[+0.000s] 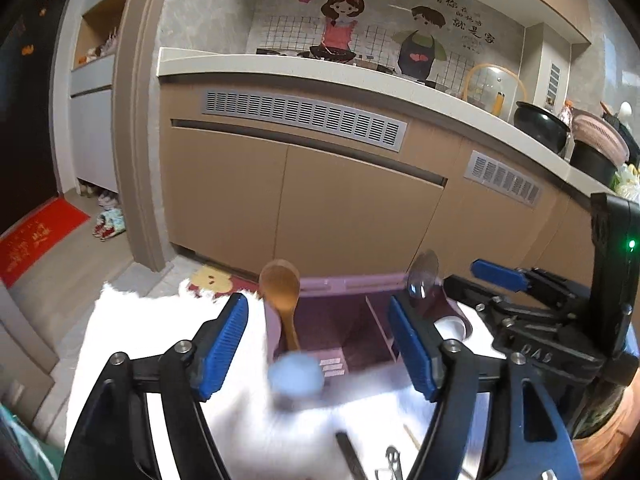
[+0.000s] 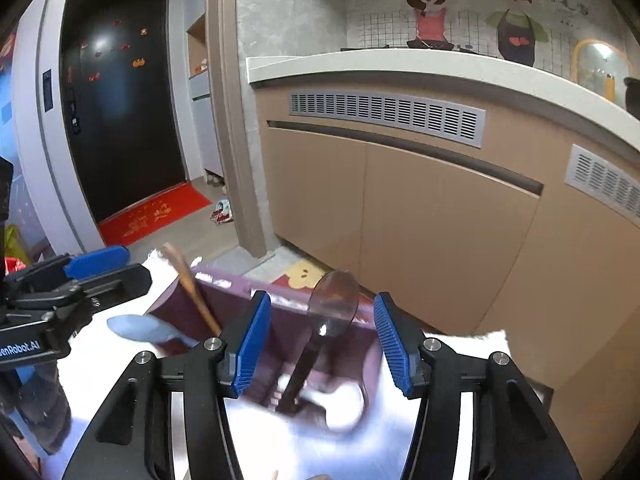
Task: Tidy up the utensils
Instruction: 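Lift both spoons over the caddy and open both grippers to drop them in, then grasp a dark metal spoon with the left gripper while the right grasps the white-knobbed spoon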
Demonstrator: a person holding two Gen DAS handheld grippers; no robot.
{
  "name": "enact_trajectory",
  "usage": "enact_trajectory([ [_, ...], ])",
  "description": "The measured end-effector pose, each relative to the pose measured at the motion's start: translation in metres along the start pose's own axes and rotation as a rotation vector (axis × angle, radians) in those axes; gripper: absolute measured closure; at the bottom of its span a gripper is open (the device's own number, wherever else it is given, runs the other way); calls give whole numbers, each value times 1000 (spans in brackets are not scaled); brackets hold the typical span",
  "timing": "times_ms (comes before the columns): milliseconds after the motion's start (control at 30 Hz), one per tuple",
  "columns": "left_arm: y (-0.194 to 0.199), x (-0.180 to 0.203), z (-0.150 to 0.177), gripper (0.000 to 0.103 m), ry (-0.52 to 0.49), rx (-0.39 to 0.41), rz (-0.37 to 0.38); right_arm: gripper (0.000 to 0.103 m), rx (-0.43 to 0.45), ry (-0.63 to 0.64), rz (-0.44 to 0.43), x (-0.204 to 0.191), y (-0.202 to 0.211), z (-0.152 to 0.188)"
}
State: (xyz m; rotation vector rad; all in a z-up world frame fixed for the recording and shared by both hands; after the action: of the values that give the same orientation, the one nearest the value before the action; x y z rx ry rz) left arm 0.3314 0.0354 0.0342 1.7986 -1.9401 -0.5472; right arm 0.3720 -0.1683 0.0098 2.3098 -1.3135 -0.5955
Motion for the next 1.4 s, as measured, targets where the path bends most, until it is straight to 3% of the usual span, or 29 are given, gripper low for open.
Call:
enact_trajectory([
  [233, 37, 3, 40, 25, -47, -58, -25, 45, -47, 20, 32, -18, 47, 36],
  [500, 49, 13, 116, 26, -98, -283, 40, 44, -134, 15, 62, -34, 76, 94],
  [600, 47, 22, 138, 27, -112, -355, 83, 44, -157, -5, 67, -36, 81, 113],
  [667, 42, 28, 146, 38, -116, -387, 87, 44, -169, -32, 60, -35, 83, 124],
  [767, 32, 33, 146, 61, -110, -413, 82, 44, -178, -64, 59, -32, 84, 138],
  [800, 30, 35, 146, 62, -111, -416, 88, 44, -180, -72, 61, -31, 85, 143],
  [1033, -4, 46, 120, 63, -115, -366, 22, 44, -193, -102, 73, -24, 82, 165],
  [1267, -58, 59, 117, 64, -165, -498, -52, 44, -202, -65, 83, -28, 78, 175],
  [1400, -63, 62, 118, 65, -179, -491, -75, 44, -199, -64, 66, -29, 76, 174],
])
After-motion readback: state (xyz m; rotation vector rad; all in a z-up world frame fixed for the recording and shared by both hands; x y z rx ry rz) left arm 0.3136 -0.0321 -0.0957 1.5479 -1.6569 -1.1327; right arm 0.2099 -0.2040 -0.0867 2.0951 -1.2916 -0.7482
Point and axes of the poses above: each gripper's, at about its wrist camera, not at the fingertips, and y roughly against the way its jaws point, x to its right, z to its underside, the point moved 1 cm from there along -y, roughly the way its jaws point, and after that the axes turned 14 degrees about -z, right-handed, at the moved point
